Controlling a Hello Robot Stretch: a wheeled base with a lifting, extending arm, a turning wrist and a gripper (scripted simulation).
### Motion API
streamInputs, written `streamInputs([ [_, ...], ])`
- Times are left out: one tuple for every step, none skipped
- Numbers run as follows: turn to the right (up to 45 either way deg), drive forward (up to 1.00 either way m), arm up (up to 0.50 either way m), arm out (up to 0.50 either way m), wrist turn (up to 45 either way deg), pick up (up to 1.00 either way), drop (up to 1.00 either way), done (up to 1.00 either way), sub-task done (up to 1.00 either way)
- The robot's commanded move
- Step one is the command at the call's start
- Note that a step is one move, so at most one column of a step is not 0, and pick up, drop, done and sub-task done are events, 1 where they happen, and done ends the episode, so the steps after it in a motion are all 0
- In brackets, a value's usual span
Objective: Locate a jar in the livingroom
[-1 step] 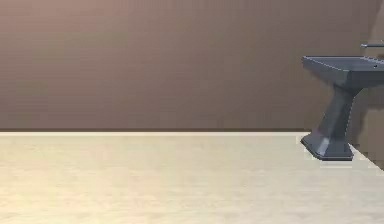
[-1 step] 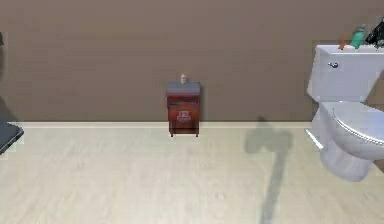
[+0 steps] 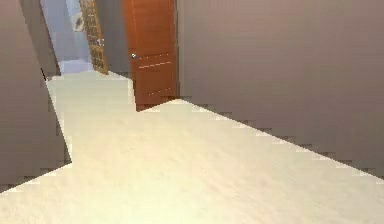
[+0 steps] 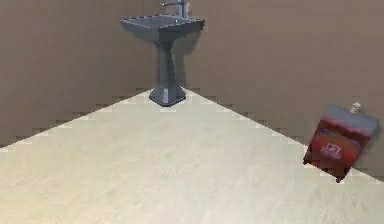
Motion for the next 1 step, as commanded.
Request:
streamInputs([
  [-24.0, 0.0, 0.0, 0.0, 0.0, 0.0, 0.0, 0.0, 0.0],
])
